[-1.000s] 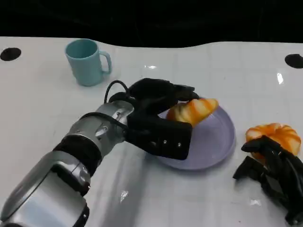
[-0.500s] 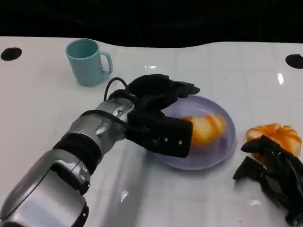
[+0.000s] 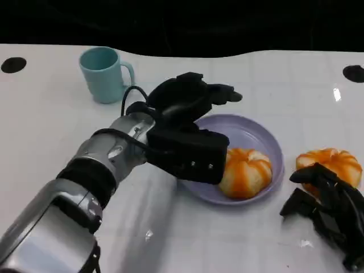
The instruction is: Grasp the bread from the table and place it into the plate.
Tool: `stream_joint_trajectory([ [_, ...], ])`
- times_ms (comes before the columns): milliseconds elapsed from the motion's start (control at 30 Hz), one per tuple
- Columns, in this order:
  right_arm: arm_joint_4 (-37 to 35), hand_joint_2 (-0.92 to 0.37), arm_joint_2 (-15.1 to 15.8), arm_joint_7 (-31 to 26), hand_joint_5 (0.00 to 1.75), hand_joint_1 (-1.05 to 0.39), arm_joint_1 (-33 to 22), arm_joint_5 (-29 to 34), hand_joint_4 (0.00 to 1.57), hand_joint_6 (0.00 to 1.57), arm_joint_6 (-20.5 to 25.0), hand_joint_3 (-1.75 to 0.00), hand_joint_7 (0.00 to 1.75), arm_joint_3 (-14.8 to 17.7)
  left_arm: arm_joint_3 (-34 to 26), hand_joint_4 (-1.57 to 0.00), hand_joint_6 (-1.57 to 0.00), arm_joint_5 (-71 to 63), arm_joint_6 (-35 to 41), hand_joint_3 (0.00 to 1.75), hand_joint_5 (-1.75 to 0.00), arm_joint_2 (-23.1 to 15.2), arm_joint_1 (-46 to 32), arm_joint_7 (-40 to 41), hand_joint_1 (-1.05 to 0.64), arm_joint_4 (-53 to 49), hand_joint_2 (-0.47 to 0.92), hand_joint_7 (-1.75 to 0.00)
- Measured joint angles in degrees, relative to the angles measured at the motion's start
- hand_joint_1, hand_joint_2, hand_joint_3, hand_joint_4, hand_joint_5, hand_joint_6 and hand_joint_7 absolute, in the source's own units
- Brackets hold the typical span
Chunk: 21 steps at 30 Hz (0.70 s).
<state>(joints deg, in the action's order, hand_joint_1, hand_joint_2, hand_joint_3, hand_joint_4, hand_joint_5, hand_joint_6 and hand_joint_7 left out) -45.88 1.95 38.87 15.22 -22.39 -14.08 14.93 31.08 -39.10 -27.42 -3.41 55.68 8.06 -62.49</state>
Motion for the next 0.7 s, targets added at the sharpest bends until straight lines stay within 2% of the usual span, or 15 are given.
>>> stream_joint_trajectory([
  [100,0.0,-0.92,0.0,0.1,1.55,-0.53,0.0,-0.1,0.63,0.58,0.1,-0.23,1.26,0.1,-0.3,-0.07,-0.21,0.7,-0.1,0.5,-1.02,-0.7,-0.3,0.0,-0.84,0.7,0.92,-0.69],
  [200,0.0,-0.92,-0.1,0.0,1.57,-0.54,0.1,0.3,0.63,0.58,-0.1,-0.22,1.27,-0.1,-3.5,-0.14,-0.26,5.3,-3.3,0.47,-0.99,-1.6,-2.9,-1.8,-0.82,3.6,0.92,-0.67],
  [233,0.0,-0.92,-0.1,-0.1,1.57,-0.54,0.0,0.3,0.63,0.58,-0.2,-0.22,1.27,-0.2,-5.1,-0.13,-0.24,7.7,-4.7,0.49,-1.04,-2.0,-4.4,-3.1,-0.83,5.0,0.92,-0.71],
  [267,0.0,-0.92,-0.1,-0.1,1.57,-0.53,0.0,0.3,0.63,0.58,-0.3,-0.22,1.27,-0.1,-6.2,-0.14,-0.25,9.5,-5.4,0.44,-1.08,-2.2,-5.5,-4.2,-0.79,5.9,0.92,-0.73],
  [467,0.0,-0.92,-0.1,-0.7,1.57,-0.54,0.0,0.3,0.62,0.58,-0.4,-0.21,1.28,0.0,-17.3,-0.2,-0.29,32.0,-8.5,0.38,-1.16,-0.6,-14.7,-20.2,-0.75,12.0,0.92,-0.71],
  [533,0.0,-0.92,-0.1,-0.8,1.57,-0.54,0.0,0.3,0.62,0.58,-0.3,-0.21,1.28,0.0,-18.6,-0.2,-0.29,34.7,-8.4,0.38,-1.16,-0.3,-16.0,-23.2,-0.75,13.1,0.92,-0.71],
  [600,0.0,-0.92,-0.1,-0.9,1.55,-0.55,0.0,0.4,0.65,0.61,-0.3,-0.2,1.26,-0.1,-19.9,-0.42,-0.45,37.7,-7.0,0.33,-1.03,0.0,-16.9,-26.4,-0.67,15.0,0.92,-0.53],
  [700,0.3,-0.92,-0.3,-1.4,1.54,-0.55,0.0,0.5,0.66,0.62,-0.3,-0.2,1.26,-0.2,-24.6,-0.49,-0.51,52.6,0.5,0.32,-0.99,2.3,-21.6,-36.8,-0.65,22.5,0.92,-0.46],
])
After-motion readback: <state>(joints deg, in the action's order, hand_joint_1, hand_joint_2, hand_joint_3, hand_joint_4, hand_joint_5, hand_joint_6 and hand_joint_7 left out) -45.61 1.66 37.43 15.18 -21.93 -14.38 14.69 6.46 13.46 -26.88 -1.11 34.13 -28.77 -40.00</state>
